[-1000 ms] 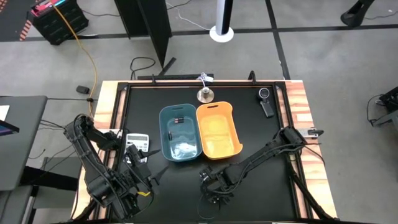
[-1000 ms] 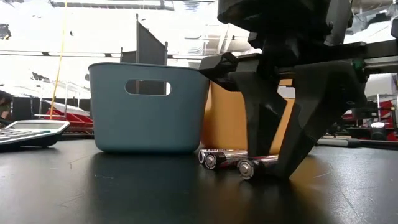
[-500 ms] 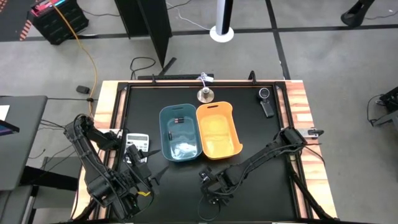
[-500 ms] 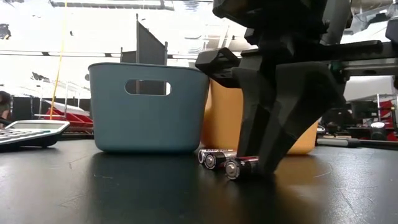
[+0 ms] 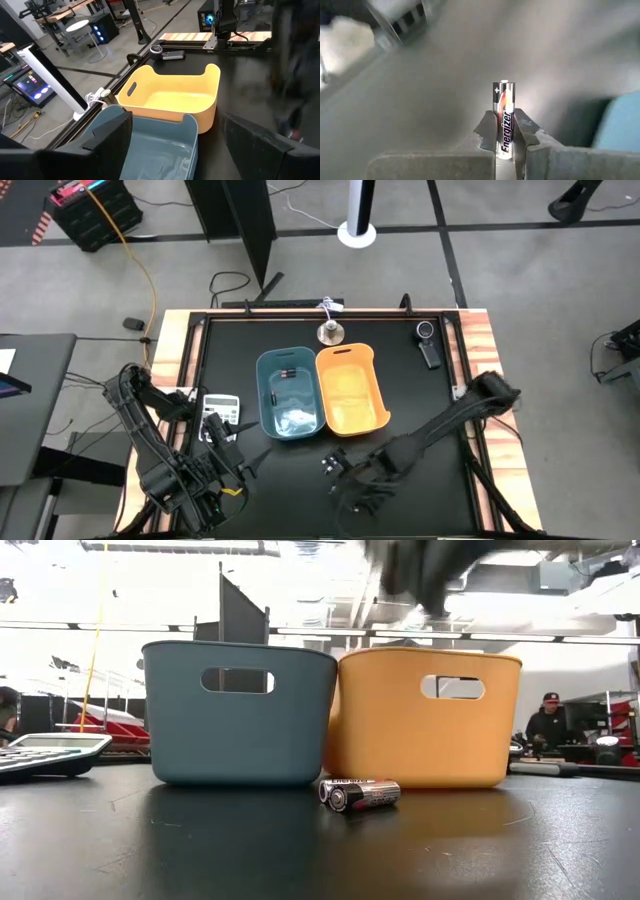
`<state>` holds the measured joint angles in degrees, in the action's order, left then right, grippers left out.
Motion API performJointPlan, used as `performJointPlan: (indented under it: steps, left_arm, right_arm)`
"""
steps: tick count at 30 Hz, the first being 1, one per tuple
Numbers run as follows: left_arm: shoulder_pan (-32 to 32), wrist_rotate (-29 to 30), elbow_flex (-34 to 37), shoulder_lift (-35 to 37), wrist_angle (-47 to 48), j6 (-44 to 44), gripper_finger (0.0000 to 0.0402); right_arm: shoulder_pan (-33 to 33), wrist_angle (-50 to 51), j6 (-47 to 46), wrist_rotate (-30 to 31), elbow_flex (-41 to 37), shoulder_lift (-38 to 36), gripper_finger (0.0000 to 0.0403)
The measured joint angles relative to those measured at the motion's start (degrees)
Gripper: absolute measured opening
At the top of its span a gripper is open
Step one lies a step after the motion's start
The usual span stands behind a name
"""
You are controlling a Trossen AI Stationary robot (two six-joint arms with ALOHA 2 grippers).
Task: Sort batteries
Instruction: Put the bottom silver battery into the yellow bin
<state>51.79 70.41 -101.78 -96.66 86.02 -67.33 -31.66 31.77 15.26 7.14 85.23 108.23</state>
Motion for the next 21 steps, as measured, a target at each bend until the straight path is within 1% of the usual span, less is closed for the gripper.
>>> performJointPlan:
  steps: [4,8,10,13,15,16,17,19,21]
  left_arm:
    - [0.0,-0.1,0.0,0.0,0.0,-0.2,0.0295]
    - [0.0,-0.1,0.0,0.0,0.0,-0.3,0.0295]
    - [0.0,-0.1,0.0,0.0,-0.1,-0.4,0.0295]
    - [-0.1,-0.1,0.0,0.0,-0.1,-0.4,0.0295]
    - [-0.1,-0.1,0.0,0.0,-0.1,-0.4,0.0295]
    - [-0.1,-0.1,0.0,0.0,-0.1,-0.4,0.0295]
    - [-0.1,-0.1,0.0,0.0,-0.2,-0.4,0.0295]
    - [-0.1,-0.1,0.0,0.0,-0.6,-0.4,0.0295]
    - [-0.1,-0.5,0.0,0.0,-0.7,-0.4,0.0295]
  right_arm:
    - [-1.1,3.6,0.5,7.5,0.1,-9.8,0.0031]
    - [0.9,10.9,-0.3,16.3,0.2,-18.2,0.0031]
    - [3.5,15.9,-2.3,16.9,0.2,-20.3,0.0031]
    - [8.4,20.6,-4.1,16.9,-1.1,-21.5,0.0036]
    - [11.8,20.8,-4.2,16.7,-2.6,-21.8,0.0044]
    - [13.5,20.8,-4.3,15.7,-3.2,-21.8,0.0050]
    - [15.2,21.3,-4.6,14.3,-3.4,-21.6,0.0057]
    - [18.0,21.2,-5.8,13.8,-3.5,-20.7,0.0076]
    - [19.9,23.0,-6.0,13.6,-3.5,-19.8,0.0106]
